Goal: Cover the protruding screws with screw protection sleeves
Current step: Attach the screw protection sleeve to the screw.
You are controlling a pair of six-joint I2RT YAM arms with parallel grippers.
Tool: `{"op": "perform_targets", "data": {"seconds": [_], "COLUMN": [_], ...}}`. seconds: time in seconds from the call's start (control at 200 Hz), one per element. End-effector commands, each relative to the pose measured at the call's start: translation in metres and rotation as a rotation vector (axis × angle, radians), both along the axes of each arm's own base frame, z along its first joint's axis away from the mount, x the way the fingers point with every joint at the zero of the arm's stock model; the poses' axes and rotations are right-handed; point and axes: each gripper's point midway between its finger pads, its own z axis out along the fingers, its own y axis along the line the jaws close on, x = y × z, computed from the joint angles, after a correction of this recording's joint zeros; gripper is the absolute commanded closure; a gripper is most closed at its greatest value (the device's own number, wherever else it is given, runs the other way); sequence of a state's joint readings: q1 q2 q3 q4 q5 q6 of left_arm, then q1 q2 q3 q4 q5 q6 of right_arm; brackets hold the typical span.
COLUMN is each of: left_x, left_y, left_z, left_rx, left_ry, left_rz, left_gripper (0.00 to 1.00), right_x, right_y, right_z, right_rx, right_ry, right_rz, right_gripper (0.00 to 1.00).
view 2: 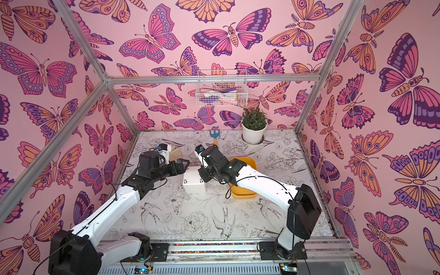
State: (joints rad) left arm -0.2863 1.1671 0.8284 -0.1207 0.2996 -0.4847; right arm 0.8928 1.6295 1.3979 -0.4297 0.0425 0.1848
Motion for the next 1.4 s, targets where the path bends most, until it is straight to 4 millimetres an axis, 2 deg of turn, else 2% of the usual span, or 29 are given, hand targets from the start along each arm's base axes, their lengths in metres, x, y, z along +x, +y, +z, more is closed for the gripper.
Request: {"op": "perform_targets", "data": {"seconds": [0.0,0.591,1.397], "left_x": [0.0,-0.002,-0.002], "left_y": [-0.001,-0.001,0.0], "left_z": [-0.004,-0.003,-0.003], "left_rx": [-0.016,-0.018,-0.015], "left_ry": [0.006,0.002,0.001], "left_rz": [-0.008,-0.011,-0.009], "left_gripper": [0.09,0.09,0.09], "right_x": [0.001,-0.002,-0.003], "right_y": [0.005,0.011,0.017], "right_z": [-0.007,-0.03,-0.045], "right_rx": [-0.019,-0.06,-0.078], "right_ry": [-0.005,0.027,0.058], "right_rz": [0.006,0.02,0.035], "right_gripper": [0.9,0.9,0.89]}}
